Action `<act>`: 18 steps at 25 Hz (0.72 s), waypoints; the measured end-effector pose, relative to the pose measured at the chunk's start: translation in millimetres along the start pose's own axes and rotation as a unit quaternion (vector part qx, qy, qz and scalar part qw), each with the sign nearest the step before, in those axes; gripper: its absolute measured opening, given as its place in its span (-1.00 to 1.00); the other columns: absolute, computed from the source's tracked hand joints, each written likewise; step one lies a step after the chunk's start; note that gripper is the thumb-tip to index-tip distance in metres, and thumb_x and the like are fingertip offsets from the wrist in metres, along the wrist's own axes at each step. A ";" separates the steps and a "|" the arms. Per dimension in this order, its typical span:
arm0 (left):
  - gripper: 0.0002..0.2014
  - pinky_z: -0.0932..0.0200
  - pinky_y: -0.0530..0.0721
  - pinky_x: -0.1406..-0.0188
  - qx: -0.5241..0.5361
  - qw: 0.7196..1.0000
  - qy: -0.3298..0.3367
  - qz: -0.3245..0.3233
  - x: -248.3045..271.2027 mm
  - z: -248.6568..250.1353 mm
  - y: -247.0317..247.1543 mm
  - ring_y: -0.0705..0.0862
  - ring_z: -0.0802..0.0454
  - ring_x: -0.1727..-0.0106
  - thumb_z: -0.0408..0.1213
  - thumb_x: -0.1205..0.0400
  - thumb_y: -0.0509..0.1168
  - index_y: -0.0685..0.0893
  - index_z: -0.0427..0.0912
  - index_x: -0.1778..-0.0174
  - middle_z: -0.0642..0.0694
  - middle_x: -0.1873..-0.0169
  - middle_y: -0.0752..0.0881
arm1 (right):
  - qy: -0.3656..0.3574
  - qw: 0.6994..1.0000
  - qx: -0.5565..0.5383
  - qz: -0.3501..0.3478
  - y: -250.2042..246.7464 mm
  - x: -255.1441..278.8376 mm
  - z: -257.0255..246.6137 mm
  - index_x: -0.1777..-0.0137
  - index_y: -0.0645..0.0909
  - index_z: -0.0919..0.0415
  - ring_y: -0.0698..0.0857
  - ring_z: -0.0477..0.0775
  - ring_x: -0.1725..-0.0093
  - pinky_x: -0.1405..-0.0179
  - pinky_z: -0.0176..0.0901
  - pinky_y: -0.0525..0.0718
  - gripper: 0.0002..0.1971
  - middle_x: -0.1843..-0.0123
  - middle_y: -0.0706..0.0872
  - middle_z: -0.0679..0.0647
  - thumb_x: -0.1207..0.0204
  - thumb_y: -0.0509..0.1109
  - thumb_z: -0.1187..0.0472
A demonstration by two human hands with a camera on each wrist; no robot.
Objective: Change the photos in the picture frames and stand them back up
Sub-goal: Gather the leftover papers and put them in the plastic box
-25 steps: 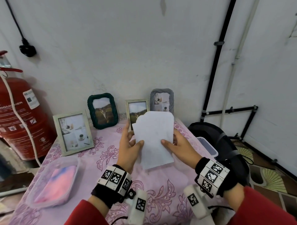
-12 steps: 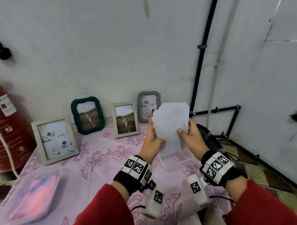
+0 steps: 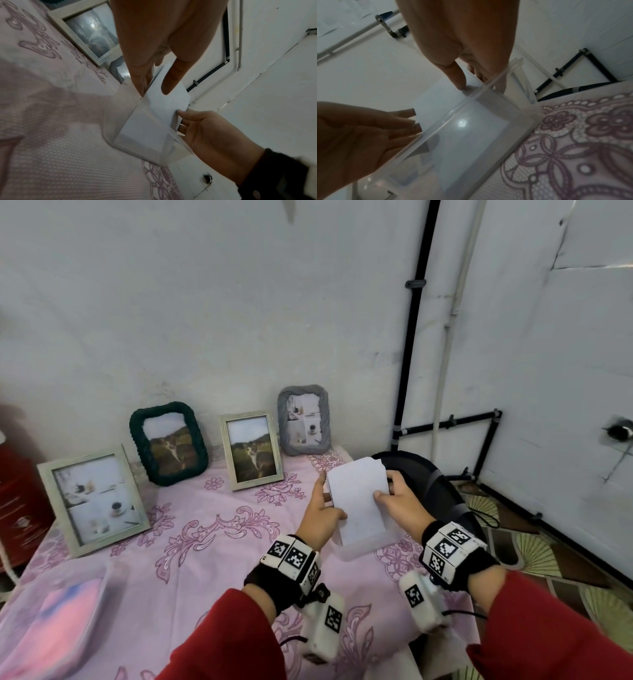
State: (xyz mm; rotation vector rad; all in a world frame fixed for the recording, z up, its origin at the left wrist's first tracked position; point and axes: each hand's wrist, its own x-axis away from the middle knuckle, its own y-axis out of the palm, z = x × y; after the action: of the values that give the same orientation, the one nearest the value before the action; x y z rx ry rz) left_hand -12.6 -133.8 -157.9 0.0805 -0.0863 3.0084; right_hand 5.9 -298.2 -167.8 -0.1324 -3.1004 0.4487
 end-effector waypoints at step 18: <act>-0.26 0.02 0.41 -0.48 -0.187 0.981 0.036 -0.023 -5.8 -9.9 -9.9 0.39 -0.12 -0.51 -0.65 -0.44 0.21 0.26 -0.18 -0.57 -0.22 -0.46 0.46 | -0.027 0.987 0.153 0.027 7.0 -5.4 6.0 -0.44 0.38 0.40 0.56 0.25 -0.35 -0.40 -0.02 0.47 -0.52 -0.33 0.60 0.30 -0.50 0.21 0.53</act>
State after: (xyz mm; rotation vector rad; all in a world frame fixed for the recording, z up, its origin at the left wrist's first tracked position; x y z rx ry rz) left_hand -6.1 -124.1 -167.5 -0.0634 -0.6285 2.8864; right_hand 11.8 -293.7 -175.5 -0.2049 -3.0352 0.9365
